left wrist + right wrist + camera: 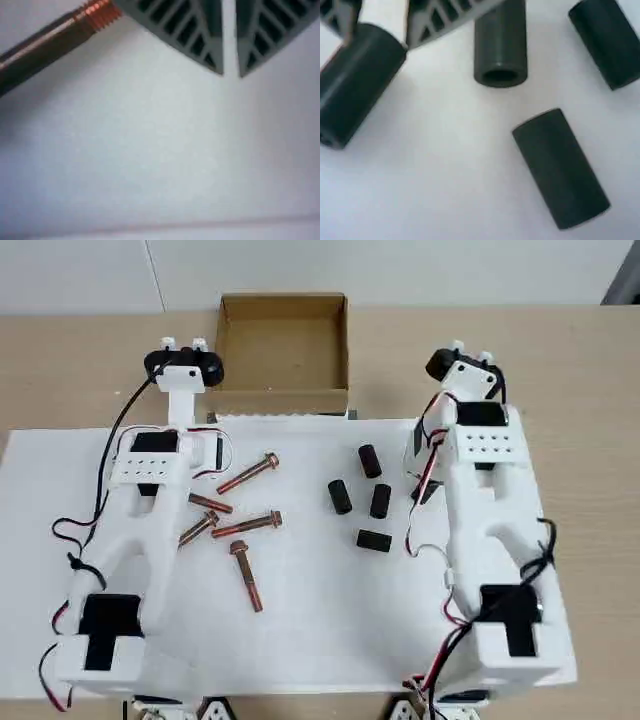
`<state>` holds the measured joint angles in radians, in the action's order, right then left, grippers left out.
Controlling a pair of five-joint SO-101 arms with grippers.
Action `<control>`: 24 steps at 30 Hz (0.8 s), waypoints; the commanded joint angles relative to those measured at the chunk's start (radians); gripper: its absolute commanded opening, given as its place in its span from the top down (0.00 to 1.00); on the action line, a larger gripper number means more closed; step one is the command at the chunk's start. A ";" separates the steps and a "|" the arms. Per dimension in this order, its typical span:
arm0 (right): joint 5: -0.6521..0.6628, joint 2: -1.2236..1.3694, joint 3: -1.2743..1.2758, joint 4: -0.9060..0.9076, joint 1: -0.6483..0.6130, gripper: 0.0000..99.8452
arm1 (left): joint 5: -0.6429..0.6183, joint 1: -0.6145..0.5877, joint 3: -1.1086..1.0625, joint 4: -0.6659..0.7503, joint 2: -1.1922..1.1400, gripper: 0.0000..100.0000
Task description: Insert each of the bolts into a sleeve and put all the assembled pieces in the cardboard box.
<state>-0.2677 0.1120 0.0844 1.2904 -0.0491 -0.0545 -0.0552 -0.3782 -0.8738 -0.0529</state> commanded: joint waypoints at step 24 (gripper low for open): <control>-0.006 0.137 -0.064 -0.035 -0.042 0.82 | -0.008 0.008 -0.007 0.029 0.006 0.99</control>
<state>-0.2677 0.2378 0.0690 1.2735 -0.0813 -0.0560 -0.0552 -0.3905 -0.8677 -0.0529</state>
